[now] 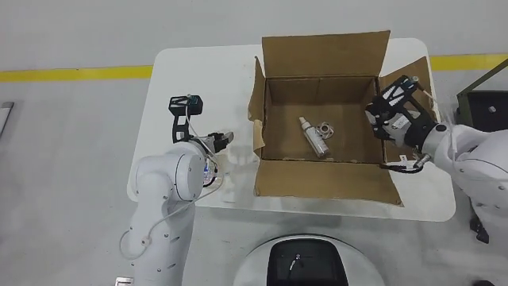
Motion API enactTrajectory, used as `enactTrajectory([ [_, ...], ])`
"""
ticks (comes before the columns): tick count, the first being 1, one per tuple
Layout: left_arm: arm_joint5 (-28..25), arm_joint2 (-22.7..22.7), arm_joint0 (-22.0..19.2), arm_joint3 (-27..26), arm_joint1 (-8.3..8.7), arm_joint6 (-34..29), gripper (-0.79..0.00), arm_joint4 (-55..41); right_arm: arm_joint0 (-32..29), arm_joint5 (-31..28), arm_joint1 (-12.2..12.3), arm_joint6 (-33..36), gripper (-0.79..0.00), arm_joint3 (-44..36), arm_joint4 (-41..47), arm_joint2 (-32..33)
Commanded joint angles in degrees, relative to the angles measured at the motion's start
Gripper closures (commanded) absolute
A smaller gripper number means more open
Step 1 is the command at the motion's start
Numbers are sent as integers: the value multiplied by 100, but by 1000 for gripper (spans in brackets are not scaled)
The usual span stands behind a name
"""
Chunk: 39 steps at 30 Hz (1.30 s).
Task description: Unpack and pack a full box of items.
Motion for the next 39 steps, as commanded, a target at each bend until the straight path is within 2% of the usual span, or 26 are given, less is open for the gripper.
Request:
enactTrajectory([
  [1,0,0,0,0,0,0,-785,0,265,208,-32,183,0,221,59,-278],
  [3,0,0,0,0,0,0,-785,0,447,223,-57,244,0,359,224,-420],
  [15,0,0,0,0,0,0,-785,0,447,223,-57,244,0,359,224,-420],
  [19,0,0,0,0,0,0,-785,0,464,136,-37,370,0,206,-473,-566],
  [25,0,0,0,0,0,0,-785,0,1050,829,-186,802,0,273,-809,-1462],
  [31,0,0,0,0,0,0,-785,0,2119,1750,-512,1254,0,1240,-1086,-2681],
  [39,0,0,0,0,0,0,-785,0,2166,1794,-532,1263,0,1315,-1081,-2735],
])
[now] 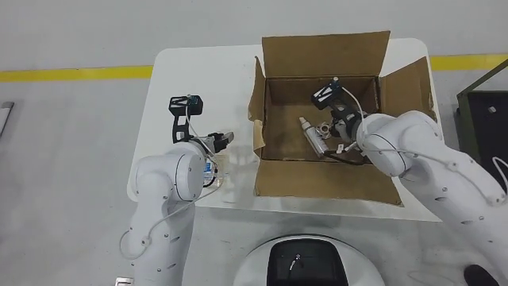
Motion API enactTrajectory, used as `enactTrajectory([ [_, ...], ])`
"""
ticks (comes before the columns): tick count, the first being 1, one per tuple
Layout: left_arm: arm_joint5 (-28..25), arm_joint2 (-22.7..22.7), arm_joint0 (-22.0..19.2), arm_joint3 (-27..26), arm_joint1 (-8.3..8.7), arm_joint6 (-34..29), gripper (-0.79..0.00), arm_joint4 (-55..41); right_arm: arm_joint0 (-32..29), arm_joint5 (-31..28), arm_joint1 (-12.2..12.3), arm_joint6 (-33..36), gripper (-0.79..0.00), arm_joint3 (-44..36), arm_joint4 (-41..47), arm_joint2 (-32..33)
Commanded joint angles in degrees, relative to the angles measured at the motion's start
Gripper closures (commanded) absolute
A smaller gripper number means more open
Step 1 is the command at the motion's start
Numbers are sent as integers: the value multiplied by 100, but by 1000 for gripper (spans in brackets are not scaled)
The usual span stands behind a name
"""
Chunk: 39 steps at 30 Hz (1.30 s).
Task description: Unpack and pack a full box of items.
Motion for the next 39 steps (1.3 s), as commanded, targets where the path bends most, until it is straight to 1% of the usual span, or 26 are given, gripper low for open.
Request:
enactTrajectory([
  [1,0,0,0,0,0,0,-785,0,1,1,0,0,0,2,0,-1],
  [4,0,0,0,0,0,0,-785,0,1,1,0,0,0,2,0,-1],
  [7,0,0,0,0,0,0,-785,0,-77,-317,4,-131,0,-2,-115,-45],
  [9,0,0,0,0,0,0,-785,0,-80,-276,-35,-243,0,42,-124,-136],
  [11,0,0,0,0,0,0,-785,0,10,-223,-98,-297,0,149,-314,-357],
  [12,0,0,0,0,0,0,-785,0,61,-128,-141,-331,-15,198,-370,-478],
  [13,0,0,0,0,0,0,-785,0,113,-66,-190,-352,-58,271,-374,-609],
  [14,0,0,0,0,0,0,-785,0,194,0,-235,-345,-163,377,-464,-726],
  [15,0,0,0,0,0,0,-785,0,281,55,-279,-275,-243,494,-675,-882],
  [17,0,0,0,0,0,0,-785,0,420,186,-382,-233,-274,670,-715,-1094],
  [20,0,0,0,0,0,0,-785,0,590,206,-504,-142,-323,993,-672,-1282],
  [24,0,0,0,0,0,0,-785,0,708,272,-619,-117,-326,1258,-622,-1367],
  [26,0,0,0,0,0,0,-785,0,732,272,-663,-110,-314,1333,-626,-1397],
  [39,0,0,0,0,0,0,-785,0,716,400,-906,-242,-354,1808,-461,-1410],
])
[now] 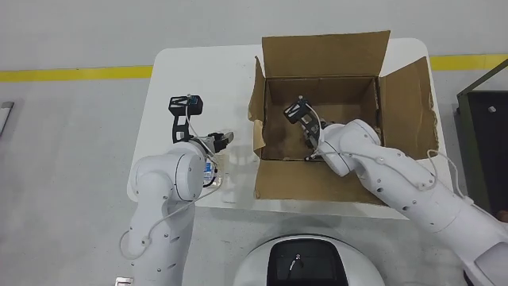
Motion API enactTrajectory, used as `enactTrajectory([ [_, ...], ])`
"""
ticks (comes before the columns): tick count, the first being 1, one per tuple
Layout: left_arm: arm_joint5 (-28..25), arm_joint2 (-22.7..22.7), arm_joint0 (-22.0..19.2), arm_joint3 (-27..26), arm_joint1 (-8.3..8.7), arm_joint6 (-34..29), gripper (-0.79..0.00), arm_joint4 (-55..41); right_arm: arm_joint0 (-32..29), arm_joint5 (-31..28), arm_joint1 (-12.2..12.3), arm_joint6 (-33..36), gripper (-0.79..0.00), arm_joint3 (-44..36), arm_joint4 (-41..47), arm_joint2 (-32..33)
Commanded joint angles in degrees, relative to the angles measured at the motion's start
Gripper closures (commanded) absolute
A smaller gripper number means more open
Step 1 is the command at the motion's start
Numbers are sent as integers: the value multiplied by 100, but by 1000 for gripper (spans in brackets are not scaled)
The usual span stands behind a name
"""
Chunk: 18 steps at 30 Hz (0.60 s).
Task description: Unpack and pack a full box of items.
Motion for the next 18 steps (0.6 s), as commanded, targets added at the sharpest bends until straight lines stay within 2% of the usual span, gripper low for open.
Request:
enactTrajectory([
  [1,0,0,0,0,0,0,-785,0,-7,-9,-27,-18,-357,64,10,-1],
  [18,0,0,0,0,0,0,-785,0,-67,-191,-242,-183,-360,515,170,117],
])
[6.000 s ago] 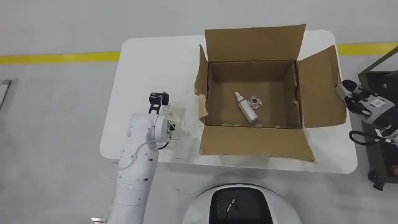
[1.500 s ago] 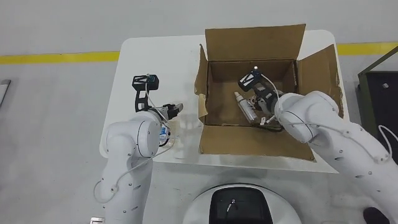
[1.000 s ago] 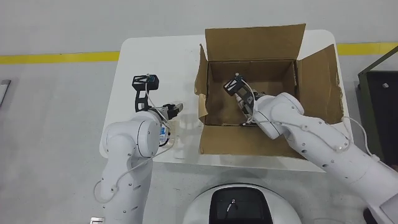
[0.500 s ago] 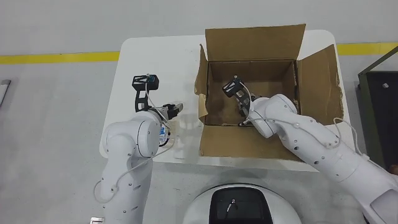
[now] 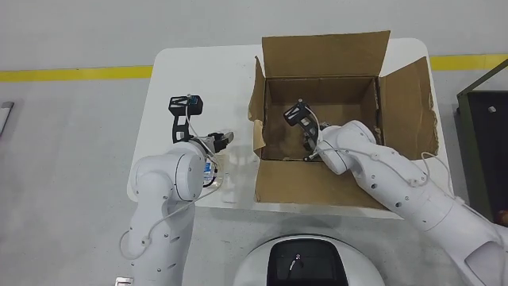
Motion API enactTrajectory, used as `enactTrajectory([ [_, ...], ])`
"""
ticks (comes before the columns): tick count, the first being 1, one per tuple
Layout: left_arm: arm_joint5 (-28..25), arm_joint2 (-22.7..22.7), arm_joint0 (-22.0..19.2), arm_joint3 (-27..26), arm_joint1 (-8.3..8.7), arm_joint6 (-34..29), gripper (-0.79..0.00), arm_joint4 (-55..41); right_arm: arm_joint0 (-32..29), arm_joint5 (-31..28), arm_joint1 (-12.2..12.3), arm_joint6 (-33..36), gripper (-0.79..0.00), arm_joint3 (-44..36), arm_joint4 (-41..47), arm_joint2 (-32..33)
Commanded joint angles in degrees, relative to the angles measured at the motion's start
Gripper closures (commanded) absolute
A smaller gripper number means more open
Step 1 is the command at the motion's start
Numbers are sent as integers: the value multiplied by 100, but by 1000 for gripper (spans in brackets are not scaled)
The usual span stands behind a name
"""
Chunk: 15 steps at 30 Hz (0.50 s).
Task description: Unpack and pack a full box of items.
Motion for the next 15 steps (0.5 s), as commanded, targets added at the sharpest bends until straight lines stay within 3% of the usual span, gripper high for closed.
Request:
enactTrajectory([
  [1,0,0,0,0,0,0,-785,0,3,-25,-22,-8,-363,49,10,4],
  [15,0,0,0,0,0,0,-785,0,123,-196,-215,38,-342,469,-10,-22],
])
